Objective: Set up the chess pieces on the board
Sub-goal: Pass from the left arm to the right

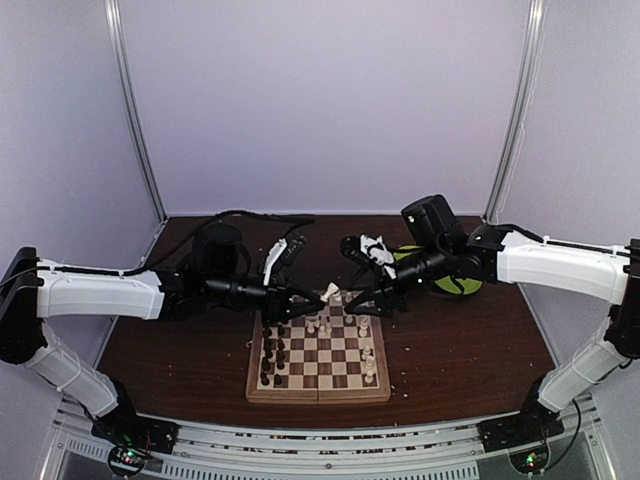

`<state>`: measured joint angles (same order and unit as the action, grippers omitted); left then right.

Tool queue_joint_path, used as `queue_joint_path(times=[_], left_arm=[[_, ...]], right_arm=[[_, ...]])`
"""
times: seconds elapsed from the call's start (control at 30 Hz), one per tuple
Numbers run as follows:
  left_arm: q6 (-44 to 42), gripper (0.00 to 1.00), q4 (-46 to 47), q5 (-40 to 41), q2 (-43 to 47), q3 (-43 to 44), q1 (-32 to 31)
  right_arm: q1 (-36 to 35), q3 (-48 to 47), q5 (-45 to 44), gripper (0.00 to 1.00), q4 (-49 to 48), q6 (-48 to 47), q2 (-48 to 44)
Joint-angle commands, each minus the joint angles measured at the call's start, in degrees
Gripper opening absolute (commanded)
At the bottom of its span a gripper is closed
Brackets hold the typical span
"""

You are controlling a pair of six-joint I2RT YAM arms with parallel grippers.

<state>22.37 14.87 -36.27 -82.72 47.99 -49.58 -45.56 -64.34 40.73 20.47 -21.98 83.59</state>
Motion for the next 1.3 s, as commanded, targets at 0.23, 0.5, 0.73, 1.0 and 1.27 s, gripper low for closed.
queue_joint_path(times=[0.23,0.5,0.73,1.0,1.27], left_arm=[[2.86,0.03,7.45,-0.6,2.94,-1.23,0.23],[3.29,0.04,8.16,-0.87,2.73,-1.49,0.19],[3.14,0.04,7.94,-0.47,2.75,-1.76,0.22],[1.88,0.04,5.74,0.56,3.98,-1.35,0.4],[-0.23,0.03,-5.63,12.45,14.67,-4.34,4.95]], right_arm=[[-0.17,-3.01,4.86,0.52,-6.92,4.95,2.41],[-0.55,-2.9,6.2,0.43,-7.9,5.03,3.89],[-0.58,-1.64,7.33,0.19,-8.36,4.62,3.4],[-0.54,-0.27,6.41,0.11,-7.27,4.02,2.99],[-2.11,-2.22,1.8,0.11,1.74,-1.72,6.4]])
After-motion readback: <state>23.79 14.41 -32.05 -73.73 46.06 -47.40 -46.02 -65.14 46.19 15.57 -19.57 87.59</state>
